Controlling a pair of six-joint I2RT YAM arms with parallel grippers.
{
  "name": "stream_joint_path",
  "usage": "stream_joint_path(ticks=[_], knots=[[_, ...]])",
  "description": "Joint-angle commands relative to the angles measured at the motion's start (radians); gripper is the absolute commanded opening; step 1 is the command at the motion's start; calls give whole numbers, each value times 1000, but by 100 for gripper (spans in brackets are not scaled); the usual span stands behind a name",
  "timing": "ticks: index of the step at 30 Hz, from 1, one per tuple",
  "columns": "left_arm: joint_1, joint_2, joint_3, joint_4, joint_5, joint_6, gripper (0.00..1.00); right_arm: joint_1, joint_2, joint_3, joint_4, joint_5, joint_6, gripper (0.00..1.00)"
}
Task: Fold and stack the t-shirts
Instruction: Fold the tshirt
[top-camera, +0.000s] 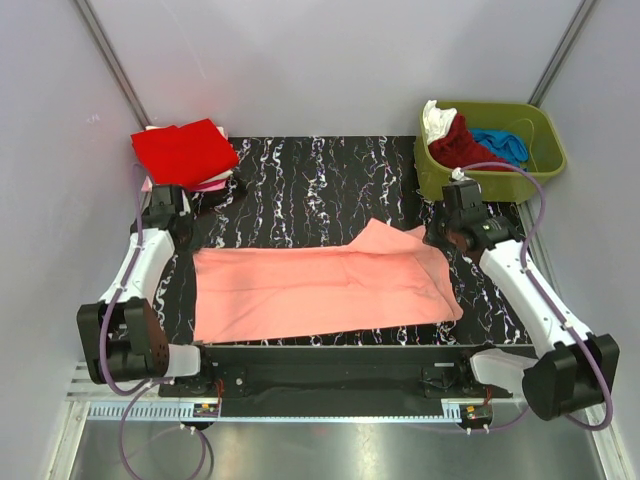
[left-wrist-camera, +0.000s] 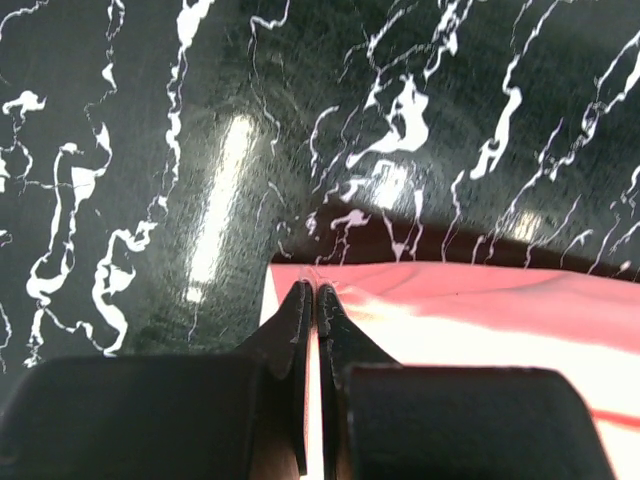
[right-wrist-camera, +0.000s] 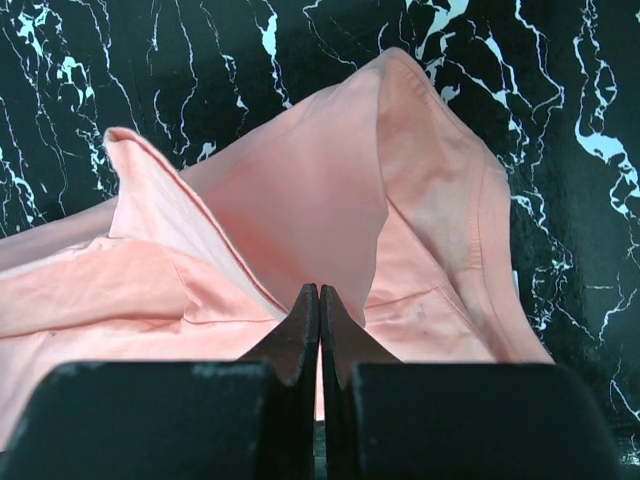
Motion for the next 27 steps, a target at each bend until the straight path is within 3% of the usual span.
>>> stream_joint_path(ticks=[1,9,27], knots=[[4,-44,-23,-4,14,43,0,-2,-64,-34,-5,36,22,0],[6,-85,-82,-26,129,78,0,-2,-159,-140,-40,59,69,0],[4,-209,-101,-56,111,89,0,-2,-343,-310,-161,134,411,0]])
